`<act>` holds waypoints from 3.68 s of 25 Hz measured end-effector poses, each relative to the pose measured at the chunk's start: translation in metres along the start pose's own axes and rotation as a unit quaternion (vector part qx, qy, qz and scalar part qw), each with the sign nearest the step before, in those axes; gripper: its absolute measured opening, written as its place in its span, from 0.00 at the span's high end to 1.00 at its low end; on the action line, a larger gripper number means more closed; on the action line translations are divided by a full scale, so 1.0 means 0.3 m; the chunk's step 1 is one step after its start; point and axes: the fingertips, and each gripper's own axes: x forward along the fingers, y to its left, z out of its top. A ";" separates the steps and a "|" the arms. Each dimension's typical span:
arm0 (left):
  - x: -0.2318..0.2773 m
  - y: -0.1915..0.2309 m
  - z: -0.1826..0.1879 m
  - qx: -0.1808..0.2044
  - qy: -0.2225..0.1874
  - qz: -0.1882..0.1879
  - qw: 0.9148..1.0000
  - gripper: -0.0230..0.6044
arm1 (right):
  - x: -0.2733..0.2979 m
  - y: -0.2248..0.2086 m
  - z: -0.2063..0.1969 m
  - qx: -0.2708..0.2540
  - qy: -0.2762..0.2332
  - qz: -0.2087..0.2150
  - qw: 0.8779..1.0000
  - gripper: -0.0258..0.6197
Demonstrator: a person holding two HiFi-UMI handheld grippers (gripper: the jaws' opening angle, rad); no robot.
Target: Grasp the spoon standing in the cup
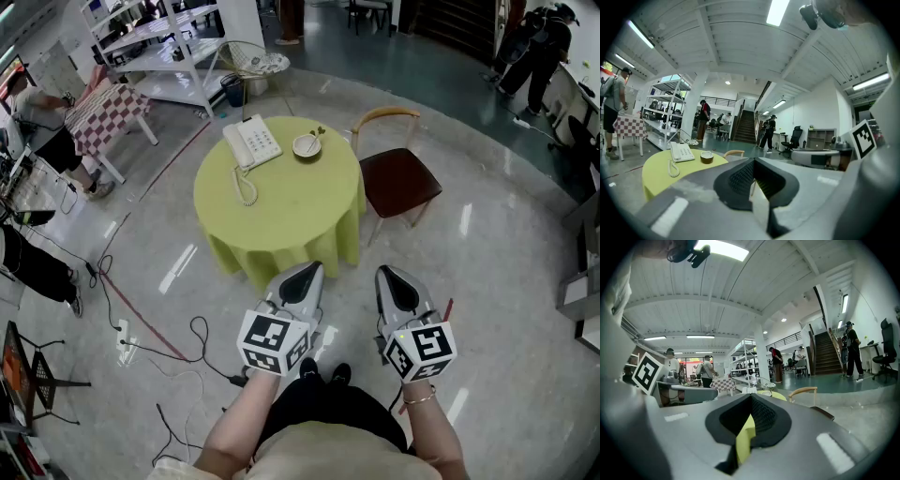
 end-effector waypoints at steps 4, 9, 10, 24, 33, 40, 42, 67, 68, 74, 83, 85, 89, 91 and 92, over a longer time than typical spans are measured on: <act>0.010 -0.011 -0.012 -0.004 0.006 -0.003 1.000 0.96 | -0.004 -0.006 -0.015 0.011 0.006 0.002 1.000 0.96; 0.023 -0.025 -0.017 -0.001 0.009 -0.001 1.000 0.96 | -0.016 -0.025 -0.023 0.018 0.007 0.004 1.000 0.96; 0.027 -0.026 -0.016 -0.001 0.009 0.000 1.000 0.96 | -0.015 -0.033 -0.023 0.020 0.007 0.004 1.000 0.96; 0.089 -0.029 -0.032 -0.006 0.015 0.020 1.000 0.96 | 0.005 -0.136 -0.040 0.032 0.013 0.013 0.999 0.96; 0.233 0.124 -0.044 -0.019 0.019 0.019 0.999 0.96 | 0.170 -0.214 -0.072 0.042 0.020 0.011 0.999 0.96; 0.374 0.284 -0.021 -0.023 0.024 0.013 0.999 0.96 | 0.361 -0.284 -0.063 0.039 0.030 0.000 0.999 0.96; 0.408 0.331 -0.022 -0.026 0.028 0.014 0.999 0.96 | 0.423 -0.296 -0.075 0.044 0.034 0.000 0.998 0.96; 0.780 0.770 0.041 -0.024 0.060 -0.016 0.998 0.93 | 0.959 -0.411 -0.074 0.055 0.066 -0.028 0.996 0.96; 0.789 0.769 0.040 -0.024 0.061 -0.018 0.998 0.93 | 0.960 -0.416 -0.078 0.055 0.068 -0.029 0.996 0.96; 0.820 0.751 0.040 -0.024 0.070 -0.022 0.997 0.92 | 0.971 -0.459 -0.077 0.049 0.077 -0.036 0.995 0.96; 0.892 0.771 0.031 -0.029 0.080 0.001 0.996 0.84 | 0.991 -0.516 -0.087 0.052 0.090 -0.019 0.994 0.96; 0.914 0.780 0.033 -0.028 0.082 0.007 0.996 0.83 | 0.993 -0.534 -0.087 0.054 0.093 -0.017 0.994 0.96; 0.968 0.795 0.023 -0.019 0.087 0.020 0.996 0.80 | 1.000 -0.572 -0.110 0.058 0.102 -0.011 0.993 0.96; 0.998 0.804 0.023 -0.013 0.090 0.025 0.996 0.80 | 1.011 -0.587 -0.118 0.058 0.107 -0.007 0.992 0.96; 1.012 0.808 0.024 -0.011 0.092 0.026 0.995 0.79 | 1.016 -0.593 -0.121 0.059 0.110 -0.005 0.992 0.96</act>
